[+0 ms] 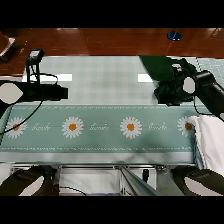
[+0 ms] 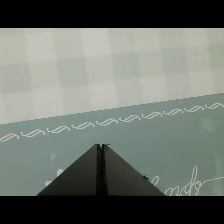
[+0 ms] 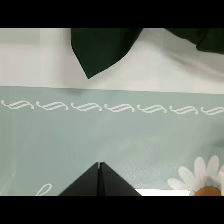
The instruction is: Fold the shirts.
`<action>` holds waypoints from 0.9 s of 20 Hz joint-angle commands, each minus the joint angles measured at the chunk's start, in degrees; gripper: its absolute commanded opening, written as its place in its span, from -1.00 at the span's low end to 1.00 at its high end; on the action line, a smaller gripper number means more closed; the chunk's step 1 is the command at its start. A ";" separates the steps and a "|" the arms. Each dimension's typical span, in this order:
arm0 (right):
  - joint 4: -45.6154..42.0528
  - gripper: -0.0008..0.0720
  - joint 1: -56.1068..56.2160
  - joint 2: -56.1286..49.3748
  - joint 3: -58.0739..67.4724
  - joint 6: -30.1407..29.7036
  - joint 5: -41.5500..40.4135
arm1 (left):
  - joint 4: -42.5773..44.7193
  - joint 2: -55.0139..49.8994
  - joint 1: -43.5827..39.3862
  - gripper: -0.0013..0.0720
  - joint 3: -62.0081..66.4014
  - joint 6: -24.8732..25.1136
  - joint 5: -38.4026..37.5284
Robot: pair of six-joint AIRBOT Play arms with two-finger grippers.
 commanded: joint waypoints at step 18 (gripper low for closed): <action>-27.06 0.17 -6.23 -2.34 2.93 16.33 -28.15 | 0.09 -5.84 0.00 0.42 0.00 0.94 22.36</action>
